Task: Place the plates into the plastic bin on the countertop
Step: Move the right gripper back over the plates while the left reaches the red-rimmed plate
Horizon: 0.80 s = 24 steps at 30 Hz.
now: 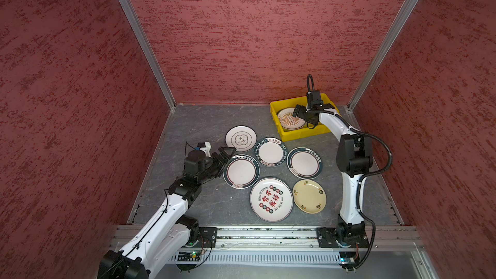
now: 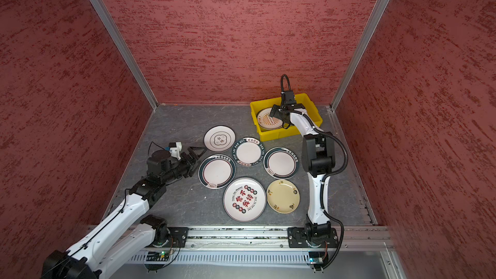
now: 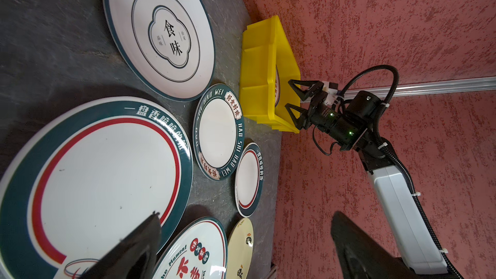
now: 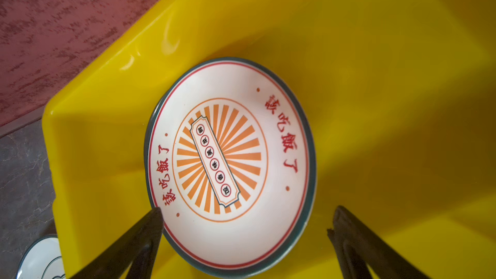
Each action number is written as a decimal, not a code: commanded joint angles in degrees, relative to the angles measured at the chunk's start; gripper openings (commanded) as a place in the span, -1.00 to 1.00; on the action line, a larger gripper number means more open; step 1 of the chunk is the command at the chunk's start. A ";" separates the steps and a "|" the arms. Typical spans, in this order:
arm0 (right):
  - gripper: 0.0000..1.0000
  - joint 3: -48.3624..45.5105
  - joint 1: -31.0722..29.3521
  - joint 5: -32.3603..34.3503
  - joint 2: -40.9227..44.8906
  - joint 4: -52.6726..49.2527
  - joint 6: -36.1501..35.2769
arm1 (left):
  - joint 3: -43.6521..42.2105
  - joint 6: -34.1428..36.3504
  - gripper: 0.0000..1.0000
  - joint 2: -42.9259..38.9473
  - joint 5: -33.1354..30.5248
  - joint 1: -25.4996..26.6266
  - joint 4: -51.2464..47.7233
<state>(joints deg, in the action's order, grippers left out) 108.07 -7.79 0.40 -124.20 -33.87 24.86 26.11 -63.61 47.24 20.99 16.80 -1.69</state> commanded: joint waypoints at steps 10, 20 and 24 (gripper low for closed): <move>0.98 -8.77 0.11 0.99 15.72 6.69 -1.35 | -1.43 0.75 0.99 -1.42 0.98 -0.77 -0.27; 0.98 -29.94 2.02 -13.46 36.16 14.04 3.07 | -3.17 2.82 0.99 -6.37 1.26 -3.61 -6.22; 0.98 -39.88 3.28 -17.07 45.28 15.98 4.27 | -3.59 4.31 0.99 -9.52 0.22 -3.99 -11.20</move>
<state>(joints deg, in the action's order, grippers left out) 72.60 -5.34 -11.18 -83.42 -20.75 27.64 23.22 -61.76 39.57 21.82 13.30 -8.36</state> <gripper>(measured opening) 0.990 0.994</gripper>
